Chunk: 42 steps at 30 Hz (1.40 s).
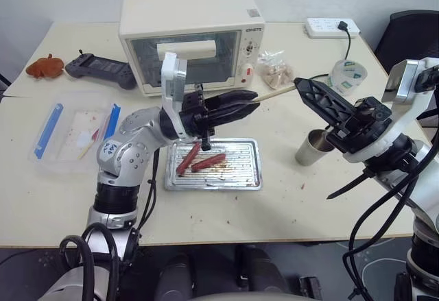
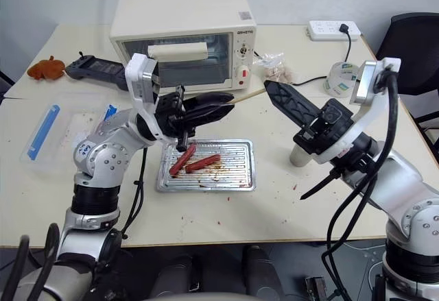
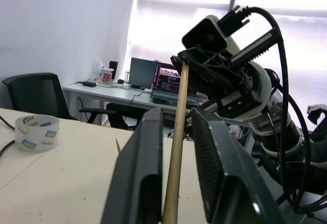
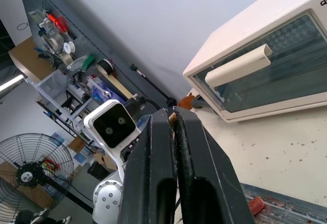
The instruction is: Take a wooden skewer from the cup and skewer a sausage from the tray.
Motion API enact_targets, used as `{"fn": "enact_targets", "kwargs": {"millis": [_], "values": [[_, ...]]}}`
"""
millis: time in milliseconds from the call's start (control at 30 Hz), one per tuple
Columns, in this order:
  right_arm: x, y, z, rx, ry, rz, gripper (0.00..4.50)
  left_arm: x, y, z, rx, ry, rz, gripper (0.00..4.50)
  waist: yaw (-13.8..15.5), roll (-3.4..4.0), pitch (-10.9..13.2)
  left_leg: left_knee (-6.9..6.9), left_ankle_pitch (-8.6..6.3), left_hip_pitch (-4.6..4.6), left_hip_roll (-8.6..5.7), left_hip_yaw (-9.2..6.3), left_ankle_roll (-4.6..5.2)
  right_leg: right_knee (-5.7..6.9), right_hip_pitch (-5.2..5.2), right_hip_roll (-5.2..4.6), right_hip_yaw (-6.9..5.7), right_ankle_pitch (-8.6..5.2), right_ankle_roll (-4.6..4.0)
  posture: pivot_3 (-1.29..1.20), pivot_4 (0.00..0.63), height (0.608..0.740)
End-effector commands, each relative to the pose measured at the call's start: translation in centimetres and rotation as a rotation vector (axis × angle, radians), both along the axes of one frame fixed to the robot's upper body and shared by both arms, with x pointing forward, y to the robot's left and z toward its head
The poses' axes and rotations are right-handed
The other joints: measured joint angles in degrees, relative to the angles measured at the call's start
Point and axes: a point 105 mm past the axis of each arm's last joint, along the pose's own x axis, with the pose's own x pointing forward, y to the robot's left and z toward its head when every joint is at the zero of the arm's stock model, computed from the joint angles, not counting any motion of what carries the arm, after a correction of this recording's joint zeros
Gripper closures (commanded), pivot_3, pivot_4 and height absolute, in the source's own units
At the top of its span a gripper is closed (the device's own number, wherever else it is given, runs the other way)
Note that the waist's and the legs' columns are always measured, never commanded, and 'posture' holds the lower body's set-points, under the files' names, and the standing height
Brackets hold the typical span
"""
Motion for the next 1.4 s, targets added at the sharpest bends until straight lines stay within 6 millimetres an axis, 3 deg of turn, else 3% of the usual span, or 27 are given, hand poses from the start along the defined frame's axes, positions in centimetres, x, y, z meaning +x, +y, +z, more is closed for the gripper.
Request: {"fn": "enact_targets", "kwargs": {"millis": [33,200,300,533,767,867,967,1200,1400], "values": [[-0.9,0.4,0.8,0.016,-0.043,0.022,4.5,-0.6,0.1,1.2,-0.026,-0.04,-0.019,4.48,0.01,0.0,0.0,0.0,0.0,0.0,0.0,0.0,0.0,0.0,0.0,0.0,0.0,0.0,0.0,0.0,0.15,0.74],[-1.2,0.5,1.0,0.017,-0.058,0.031,4.5,-0.5,0.1,0.9,-0.004,-0.04,-0.006,4.48,0.01,0.0,0.0,-0.01,0.0,0.0,0.0,0.0,0.0,-0.01,0.0,0.0,0.0,0.0,0.0,0.0,0.15,0.74],[-1.3,0.6,0.7,0.003,-0.057,0.043,3.8,-0.3,0.2,0.8,0.007,-0.046,0.01,4.5,0.02,0.0,0.0,-0.01,0.0,0.0,0.0,-0.01,0.0,-0.02,0.0,0.0,0.01,0.0,0.0,0.0,0.15,0.74],[-1.3,0.1,0.5,-0.143,-0.065,0.038,1.52,0.5,1.7,0.7,0.058,-0.071,0.072,4.5,-0.01,0.0,0.0,-0.03,0.0,0.0,0.0,0.01,0.0,-0.03,-0.01,-0.01,-0.01,0.0,-0.01,0.0,0.15,0.74],[0.8,-1.4,0.9,-0.477,-0.093,-0.004,1.52,0.5,5.9,0.5,0.178,-0.087,0.19,4.5,-0.27,0.02,0.01,-0.11,0.0,0.03,0.01,0.09,0.01,-0.05,-0.08,-0.01,0.01,-0.02,-0.04,0.0,0.15,0.74],[2.4,-0.4,-0.3,-0.704,-0.18,0.028,0.93,-0.1,8.4,0.1,0.252,-0.081,0.259,4.5,-0.43,0.02,0.01,-0.21,0.0,0.11,0.06,0.07,0.0,-0.07,-0.1,0.01,0.02,-0.15,-0.27,0.0,0.15,0.74],[3.8,1.0,-1.5,-0.855,-0.275,0.084,0.02,-0.8,9.9,-0.3,0.306,-0.074,0.313,4.5,-0.21,0.02,0.01,-0.28,0.0,-0.04,0.08,0.06,-0.01,0.04,-0.39,-0.01,0.05,-0.14,-0.26,0.0,0.15,0.74],[6.7,5.3,-6.0,-1.157,-0.523,0.293,0.02,-2.5,13.6,-0.8,0.406,-0.055,0.463,4.5,-0.15,0.05,0.02,-0.12,0.0,-0.76,0.06,0.15,-0.06,0.19,-1.15,-0.01,-0.05,-0.11,-0.2,0.0,0.15,0.74],[6.9,8.8,-9.0,-1.233,-0.664,0.499,0.02,-4.3,17.2,-1.9,0.502,-0.01,0.583,4.5,-0.22,0.06,0.03,-0.1,-0.06,-0.78,0.07,0.31,-0.1,0.2,-1.23,-0.06,-0.08,-0.12,-0.22,0.0,0.15,0.74]]}}
